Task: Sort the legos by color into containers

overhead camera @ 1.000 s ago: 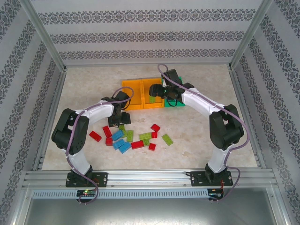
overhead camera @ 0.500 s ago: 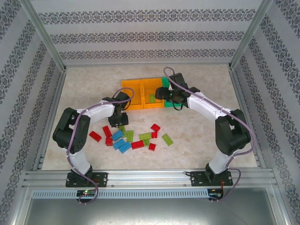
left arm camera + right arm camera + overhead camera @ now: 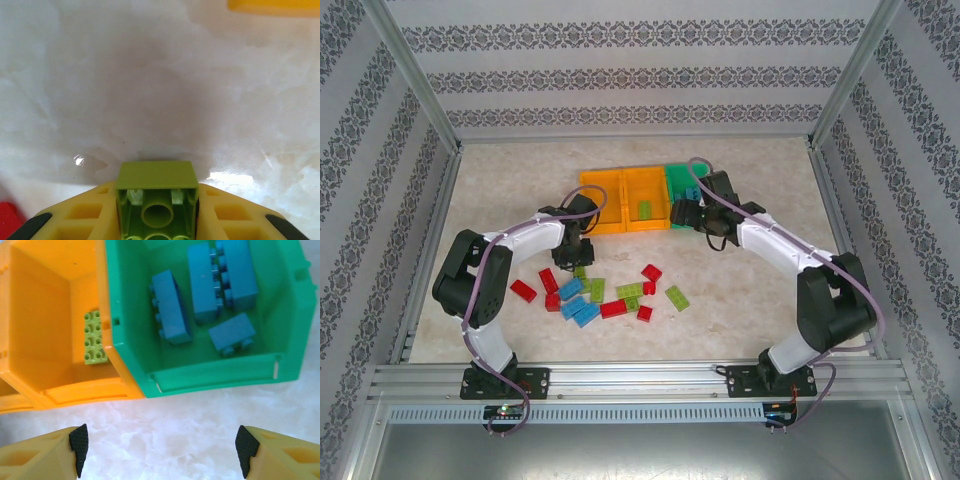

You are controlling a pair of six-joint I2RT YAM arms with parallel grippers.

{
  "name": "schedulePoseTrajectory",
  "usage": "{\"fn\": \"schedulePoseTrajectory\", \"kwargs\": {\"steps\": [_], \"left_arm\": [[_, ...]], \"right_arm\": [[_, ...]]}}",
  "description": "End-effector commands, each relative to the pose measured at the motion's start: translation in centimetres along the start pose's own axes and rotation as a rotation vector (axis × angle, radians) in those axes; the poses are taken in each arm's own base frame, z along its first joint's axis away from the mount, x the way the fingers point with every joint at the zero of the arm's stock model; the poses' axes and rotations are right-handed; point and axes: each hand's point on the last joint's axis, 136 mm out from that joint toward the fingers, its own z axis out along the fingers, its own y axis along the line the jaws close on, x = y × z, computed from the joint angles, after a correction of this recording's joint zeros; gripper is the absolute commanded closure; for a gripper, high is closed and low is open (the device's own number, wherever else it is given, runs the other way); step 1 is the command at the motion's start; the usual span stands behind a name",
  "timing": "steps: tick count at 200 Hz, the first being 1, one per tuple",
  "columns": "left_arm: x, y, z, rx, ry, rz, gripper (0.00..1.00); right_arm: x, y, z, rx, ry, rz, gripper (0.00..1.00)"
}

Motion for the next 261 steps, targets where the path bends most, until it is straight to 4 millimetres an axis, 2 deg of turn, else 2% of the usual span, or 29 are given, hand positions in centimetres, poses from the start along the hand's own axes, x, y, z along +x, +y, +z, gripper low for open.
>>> {"fn": "schedulePoseTrajectory", "kwargs": {"steps": [1,52,68,87,111,150,190,229,261], "left_arm": [[-1.3,-1.3,-1.7,0.018,-0.063,0.041,0.72],[-2.2,-3.7,-2.9,0.061,-0.108,0.076,0.72],[-2.6,-5.0,-3.6,0.102,-0.132,0.089,0.72],[-3.3,-8.1,-4.9,0.214,-0.171,0.133,0.72],[-4.6,-13.2,-6.7,0.417,-0.207,0.172,0.72],[-8.3,-17.4,-8.6,0.507,-0.255,0.186,0.71],[-12.2,-19.6,-9.1,0.475,-0.306,0.213,0.71],[-14.9,-20.1,-7.1,0.358,-0.319,0.225,0.70],[-16.5,-20.5,-6.6,0.328,-0.355,0.225,0.67]], "right_arm": [[-0.3,-1.3,-1.1,0.030,-0.040,0.032,0.19],[0.9,-3.0,-1.8,0.060,-0.043,0.050,0.19],[1.5,-3.3,-1.8,0.060,-0.039,0.047,0.19],[2.4,-3.6,-1.7,0.062,-0.024,0.040,0.19],[3.8,-3.6,-1.4,0.055,0.011,0.012,0.20],[6.9,-3.0,-1.3,0.050,0.078,-0.090,0.21],[11.1,-2.4,-1.7,0.036,0.182,-0.202,0.22],[14.9,-1.8,-1.9,0.042,0.277,-0.274,0.22],[17.3,-1.1,-1.9,0.057,0.342,-0.347,0.21]]}}
